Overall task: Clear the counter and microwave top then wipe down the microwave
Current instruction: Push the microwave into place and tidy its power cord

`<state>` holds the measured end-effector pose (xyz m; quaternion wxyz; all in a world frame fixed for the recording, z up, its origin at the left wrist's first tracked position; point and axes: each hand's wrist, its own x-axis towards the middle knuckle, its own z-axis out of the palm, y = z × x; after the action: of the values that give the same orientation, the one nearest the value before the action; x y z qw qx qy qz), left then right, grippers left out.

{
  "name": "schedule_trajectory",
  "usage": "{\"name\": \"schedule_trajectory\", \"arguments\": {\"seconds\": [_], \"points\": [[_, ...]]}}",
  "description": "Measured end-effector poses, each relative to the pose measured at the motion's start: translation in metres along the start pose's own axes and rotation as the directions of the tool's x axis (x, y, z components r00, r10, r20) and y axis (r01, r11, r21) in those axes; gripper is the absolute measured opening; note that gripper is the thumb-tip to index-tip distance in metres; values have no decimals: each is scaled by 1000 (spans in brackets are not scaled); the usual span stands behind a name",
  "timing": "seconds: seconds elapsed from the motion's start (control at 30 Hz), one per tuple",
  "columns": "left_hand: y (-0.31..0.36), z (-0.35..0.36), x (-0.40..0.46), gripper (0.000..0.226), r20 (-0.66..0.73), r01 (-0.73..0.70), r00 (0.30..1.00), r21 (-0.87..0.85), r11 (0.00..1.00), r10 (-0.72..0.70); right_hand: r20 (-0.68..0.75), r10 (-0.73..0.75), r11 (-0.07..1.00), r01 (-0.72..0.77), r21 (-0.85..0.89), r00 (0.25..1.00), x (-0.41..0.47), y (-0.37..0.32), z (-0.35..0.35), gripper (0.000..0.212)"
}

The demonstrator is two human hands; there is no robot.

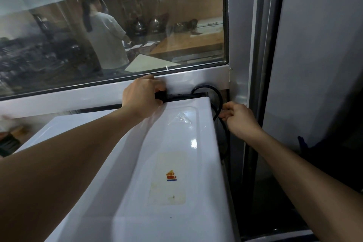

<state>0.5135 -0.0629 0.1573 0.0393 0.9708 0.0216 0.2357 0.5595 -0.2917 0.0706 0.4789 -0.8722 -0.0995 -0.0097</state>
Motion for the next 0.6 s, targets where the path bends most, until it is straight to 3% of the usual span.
{"name": "schedule_trajectory", "arguments": {"seconds": [0.6], "points": [[-6,-2,-2,18,8,39,999,-34,999,-39,16,10,1000,-10,-25,1000,-3,-2,0,39]]}}
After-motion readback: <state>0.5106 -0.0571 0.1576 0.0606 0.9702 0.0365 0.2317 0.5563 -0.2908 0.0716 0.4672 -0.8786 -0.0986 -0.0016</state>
